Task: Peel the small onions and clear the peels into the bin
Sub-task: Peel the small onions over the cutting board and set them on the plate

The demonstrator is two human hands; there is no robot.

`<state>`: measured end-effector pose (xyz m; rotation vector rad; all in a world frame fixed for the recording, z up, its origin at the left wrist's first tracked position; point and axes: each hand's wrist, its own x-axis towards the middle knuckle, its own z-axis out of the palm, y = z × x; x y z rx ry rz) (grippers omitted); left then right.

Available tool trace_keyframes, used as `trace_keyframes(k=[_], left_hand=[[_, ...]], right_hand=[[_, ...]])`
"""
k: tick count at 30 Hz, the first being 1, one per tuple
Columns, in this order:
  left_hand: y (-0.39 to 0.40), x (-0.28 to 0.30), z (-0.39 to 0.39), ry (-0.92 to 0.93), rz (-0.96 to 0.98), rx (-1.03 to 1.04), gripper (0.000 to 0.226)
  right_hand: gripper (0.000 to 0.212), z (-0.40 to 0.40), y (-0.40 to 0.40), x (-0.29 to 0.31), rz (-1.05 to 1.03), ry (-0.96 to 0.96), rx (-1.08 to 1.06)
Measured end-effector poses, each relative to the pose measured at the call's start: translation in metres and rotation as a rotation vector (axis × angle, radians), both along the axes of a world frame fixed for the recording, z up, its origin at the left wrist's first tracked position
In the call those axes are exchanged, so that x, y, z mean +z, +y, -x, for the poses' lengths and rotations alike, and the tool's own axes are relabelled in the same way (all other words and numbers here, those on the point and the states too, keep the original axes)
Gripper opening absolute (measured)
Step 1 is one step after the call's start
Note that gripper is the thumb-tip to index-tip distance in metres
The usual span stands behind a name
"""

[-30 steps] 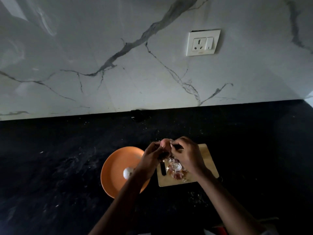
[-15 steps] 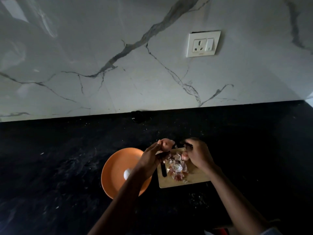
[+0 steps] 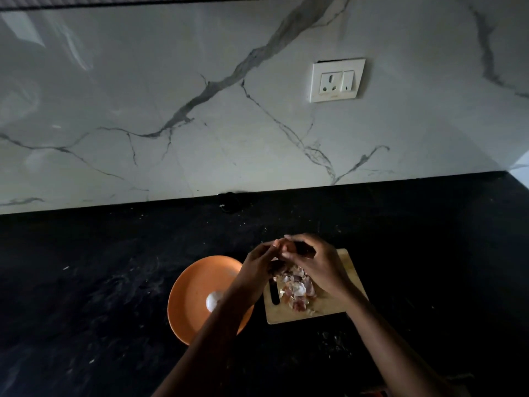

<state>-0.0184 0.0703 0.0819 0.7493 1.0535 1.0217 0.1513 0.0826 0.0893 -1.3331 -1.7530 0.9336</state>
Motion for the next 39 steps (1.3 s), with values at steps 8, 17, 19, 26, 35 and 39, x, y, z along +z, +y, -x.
trace_keyframes(k=[8, 17, 19, 26, 35, 39], left_hand=[[-0.001, 0.008, -0.007, -0.055, -0.025, 0.021, 0.029], [0.001, 0.008, -0.007, -0.079, 0.064, 0.026, 0.039], [0.002, 0.009, -0.007, -0.091, 0.060, 0.026, 0.037], [-0.001, 0.006, -0.008, -0.082, 0.006, 0.039, 0.036], [-0.006, 0.002, -0.008, -0.058, -0.049, 0.057, 0.032], [-0.008, 0.001, -0.009, -0.035, -0.042, 0.059, 0.033]], right_hand=[[0.008, 0.004, -0.004, -0.005, -0.153, 0.008, -0.123], [0.013, -0.005, -0.002, 0.003, -0.117, -0.024, -0.128], [0.019, -0.006, -0.002, 0.008, -0.099, -0.010, -0.049], [0.018, -0.007, -0.001, 0.008, -0.250, -0.123, -0.027], [0.010, 0.001, -0.005, -0.001, -0.337, -0.243, -0.015], [0.009, 0.003, -0.003, -0.006, -0.330, -0.302, -0.090]])
